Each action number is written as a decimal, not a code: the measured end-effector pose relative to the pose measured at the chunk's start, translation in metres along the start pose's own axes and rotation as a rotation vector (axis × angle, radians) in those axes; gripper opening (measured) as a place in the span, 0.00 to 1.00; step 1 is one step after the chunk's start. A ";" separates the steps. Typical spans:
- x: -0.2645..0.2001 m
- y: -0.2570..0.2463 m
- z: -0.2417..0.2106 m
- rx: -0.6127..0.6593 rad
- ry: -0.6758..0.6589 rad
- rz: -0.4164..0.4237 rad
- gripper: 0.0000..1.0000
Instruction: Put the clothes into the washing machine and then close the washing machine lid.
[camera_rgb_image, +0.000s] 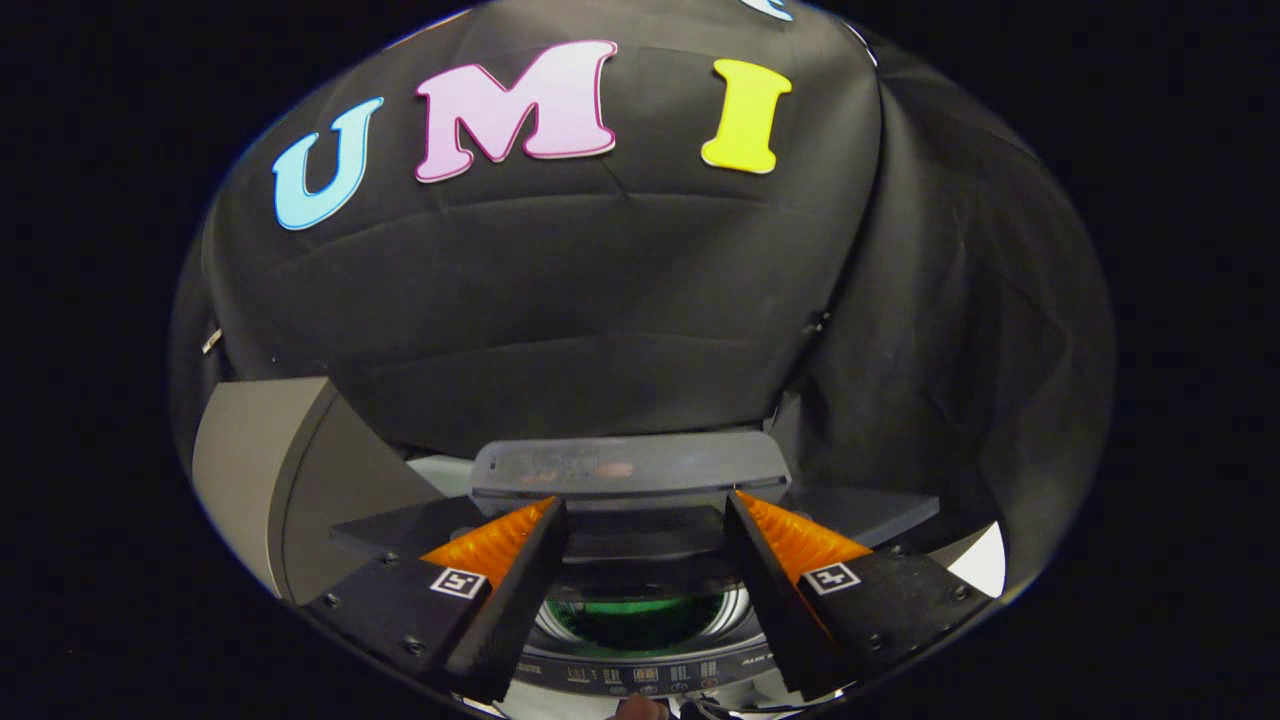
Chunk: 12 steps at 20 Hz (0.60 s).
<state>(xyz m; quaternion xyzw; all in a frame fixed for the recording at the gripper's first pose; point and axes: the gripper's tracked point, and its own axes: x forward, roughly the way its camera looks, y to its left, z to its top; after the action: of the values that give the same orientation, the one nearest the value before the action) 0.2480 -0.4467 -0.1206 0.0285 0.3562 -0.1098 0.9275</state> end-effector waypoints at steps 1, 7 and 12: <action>0.004 -0.002 -0.019 0.005 0.042 -0.005 0.98; 0.018 -0.007 -0.114 -0.002 0.199 -0.004 0.98; 0.014 -0.011 -0.126 -0.008 0.217 0.001 0.98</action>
<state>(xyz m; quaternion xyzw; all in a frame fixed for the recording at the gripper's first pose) 0.1732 -0.4438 -0.2235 0.0368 0.4551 -0.1043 0.8836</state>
